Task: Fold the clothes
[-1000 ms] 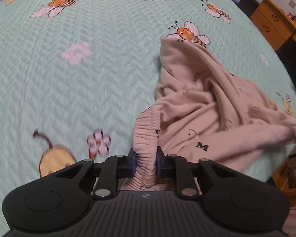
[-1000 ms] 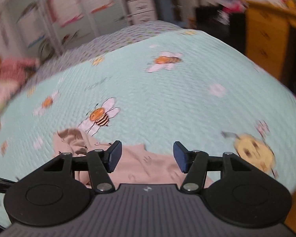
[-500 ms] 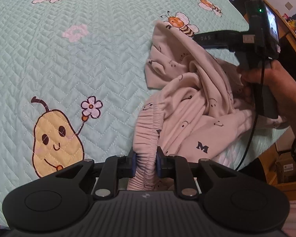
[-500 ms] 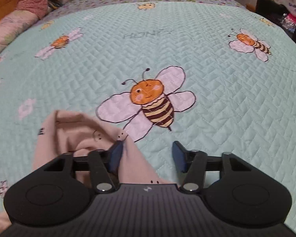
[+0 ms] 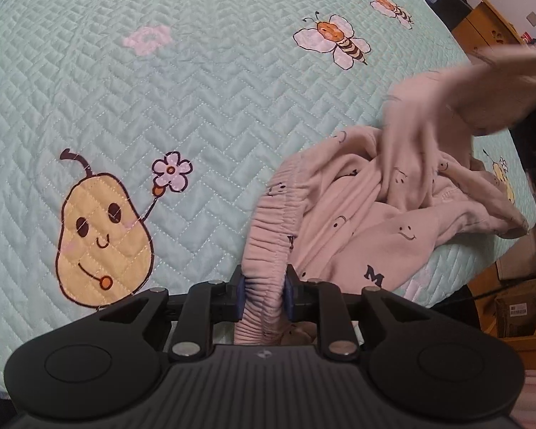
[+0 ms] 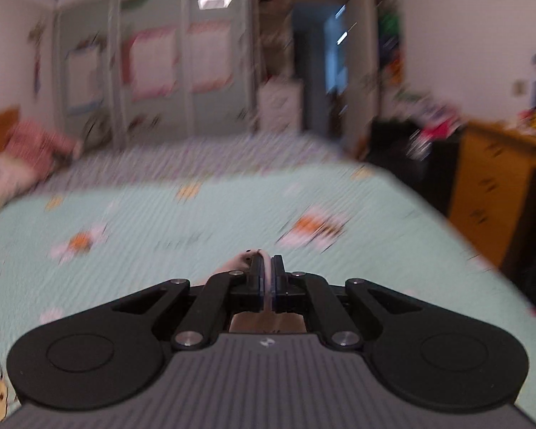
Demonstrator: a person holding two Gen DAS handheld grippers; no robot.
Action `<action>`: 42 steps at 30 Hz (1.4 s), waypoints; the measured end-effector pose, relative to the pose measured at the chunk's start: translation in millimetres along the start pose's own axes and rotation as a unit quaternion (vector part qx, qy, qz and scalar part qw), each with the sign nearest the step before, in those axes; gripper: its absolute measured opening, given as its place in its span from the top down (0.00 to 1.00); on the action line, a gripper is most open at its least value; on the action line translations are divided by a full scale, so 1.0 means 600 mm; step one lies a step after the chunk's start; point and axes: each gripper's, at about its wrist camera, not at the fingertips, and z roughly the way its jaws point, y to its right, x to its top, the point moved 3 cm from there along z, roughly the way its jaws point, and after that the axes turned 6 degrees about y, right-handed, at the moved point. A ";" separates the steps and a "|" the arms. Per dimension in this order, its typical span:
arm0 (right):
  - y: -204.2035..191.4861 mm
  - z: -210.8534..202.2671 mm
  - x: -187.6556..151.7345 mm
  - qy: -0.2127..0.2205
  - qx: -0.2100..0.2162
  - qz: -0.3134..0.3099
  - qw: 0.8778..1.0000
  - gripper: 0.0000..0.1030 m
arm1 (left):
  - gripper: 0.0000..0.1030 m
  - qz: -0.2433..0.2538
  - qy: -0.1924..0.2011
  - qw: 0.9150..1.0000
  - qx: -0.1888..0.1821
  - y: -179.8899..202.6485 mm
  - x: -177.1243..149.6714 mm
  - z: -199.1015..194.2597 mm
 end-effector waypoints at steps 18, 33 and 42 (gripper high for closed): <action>0.272 -0.124 -0.128 -0.034 -0.207 0.118 0.971 0.96 | 0.65 0.009 0.062 0.998 0.014 0.003 0.045 -0.052; 0.308 -0.223 0.035 0.134 -0.173 0.104 0.970 0.96 | 0.56 -0.010 0.031 0.999 -0.008 0.003 0.038 -0.018; 0.307 -0.225 0.033 0.126 -0.170 0.107 0.972 0.96 | 0.54 0.017 0.011 1.000 -0.012 0.028 0.022 0.014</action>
